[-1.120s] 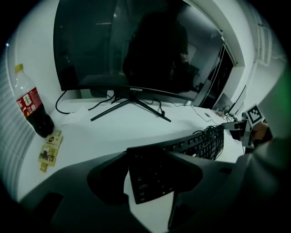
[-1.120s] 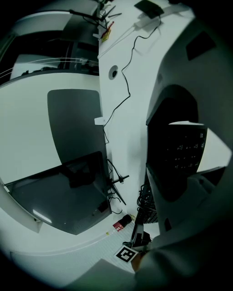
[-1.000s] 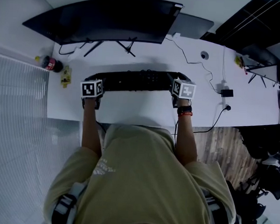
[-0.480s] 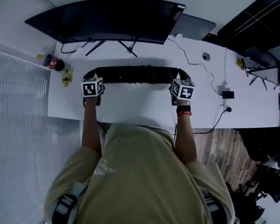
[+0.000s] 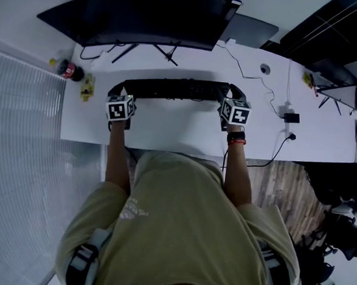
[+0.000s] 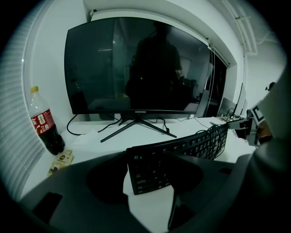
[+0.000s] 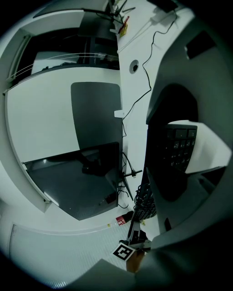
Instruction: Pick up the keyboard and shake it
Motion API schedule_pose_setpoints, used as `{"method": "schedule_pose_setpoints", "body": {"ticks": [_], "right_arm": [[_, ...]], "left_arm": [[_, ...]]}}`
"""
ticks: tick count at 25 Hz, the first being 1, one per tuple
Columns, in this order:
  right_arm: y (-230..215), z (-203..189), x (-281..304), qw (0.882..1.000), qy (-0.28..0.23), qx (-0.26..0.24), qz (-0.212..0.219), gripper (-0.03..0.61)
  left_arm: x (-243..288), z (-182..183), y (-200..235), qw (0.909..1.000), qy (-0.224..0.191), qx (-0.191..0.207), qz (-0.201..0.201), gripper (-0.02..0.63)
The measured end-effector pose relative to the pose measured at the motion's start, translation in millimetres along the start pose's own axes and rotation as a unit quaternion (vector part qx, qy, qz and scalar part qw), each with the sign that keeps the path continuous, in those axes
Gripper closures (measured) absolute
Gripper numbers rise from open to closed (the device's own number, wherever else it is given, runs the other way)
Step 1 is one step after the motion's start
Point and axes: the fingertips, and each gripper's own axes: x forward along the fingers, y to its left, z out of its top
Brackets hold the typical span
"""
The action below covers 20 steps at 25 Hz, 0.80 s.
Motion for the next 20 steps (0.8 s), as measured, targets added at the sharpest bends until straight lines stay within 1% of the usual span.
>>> {"method": "schedule_pose_setpoints", "body": {"ticks": [14, 20], "right_arm": [[10, -14, -27, 1.0, 0.0, -0.018, 0.011, 0.311], [13, -23, -41, 1.0, -0.003, -0.024, 0.013, 0.308]], "left_arm": [[-27, -18, -9, 0.9998, -0.016, 0.0, 0.016, 0.364], [-40, -29, -15, 0.9995, -0.016, -0.011, 0.024, 0.364]]}}
